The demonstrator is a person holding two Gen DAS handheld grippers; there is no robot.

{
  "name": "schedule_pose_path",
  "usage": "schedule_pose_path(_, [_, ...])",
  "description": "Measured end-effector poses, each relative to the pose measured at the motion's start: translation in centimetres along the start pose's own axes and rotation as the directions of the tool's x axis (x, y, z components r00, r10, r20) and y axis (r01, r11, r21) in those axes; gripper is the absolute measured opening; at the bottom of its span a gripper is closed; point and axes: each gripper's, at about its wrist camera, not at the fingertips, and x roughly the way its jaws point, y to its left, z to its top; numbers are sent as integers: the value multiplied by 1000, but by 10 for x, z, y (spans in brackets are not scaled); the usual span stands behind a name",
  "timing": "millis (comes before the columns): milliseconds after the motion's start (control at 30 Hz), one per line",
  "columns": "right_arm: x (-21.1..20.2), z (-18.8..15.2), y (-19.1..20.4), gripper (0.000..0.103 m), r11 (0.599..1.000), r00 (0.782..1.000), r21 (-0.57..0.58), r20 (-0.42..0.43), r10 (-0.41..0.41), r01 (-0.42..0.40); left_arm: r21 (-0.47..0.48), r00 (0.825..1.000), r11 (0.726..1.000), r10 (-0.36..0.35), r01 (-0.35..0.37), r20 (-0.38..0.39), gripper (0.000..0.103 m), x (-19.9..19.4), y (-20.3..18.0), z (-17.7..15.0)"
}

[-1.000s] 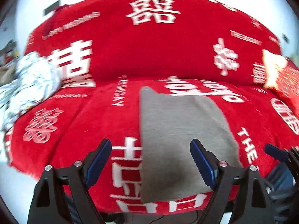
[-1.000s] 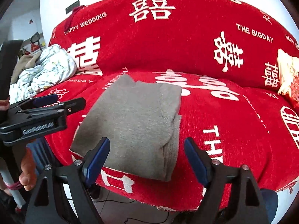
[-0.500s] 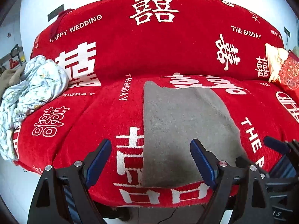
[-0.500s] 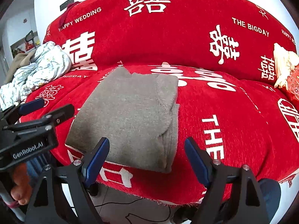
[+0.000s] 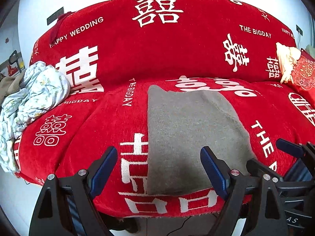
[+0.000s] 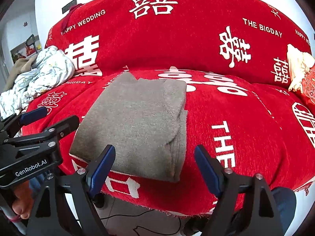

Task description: Fold small clothes

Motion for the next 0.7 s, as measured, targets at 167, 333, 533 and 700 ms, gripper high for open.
schedule_pose_path(167, [1,0,1,85,1000,1000,-6,-11,0,0,7,1000,1000,11,-11,-5,87,0,-1,-1])
schedule_pose_path(333, [1,1,2,85,1000,1000,-12,-13,0,0,5,1000,1000,17,-17,0,87,0,1,-1])
schedule_pose_path(533, [1,0,4,85,1000,1000,-14,-13,-1,1,6,1000,1000,23,-23,3,87,-1,1,-1])
schedule_pose_path(700, [1,0,4,85,1000,1000,-18,-13,-1,1,8,1000,1000,25,-25,6,87,-2,1,-2])
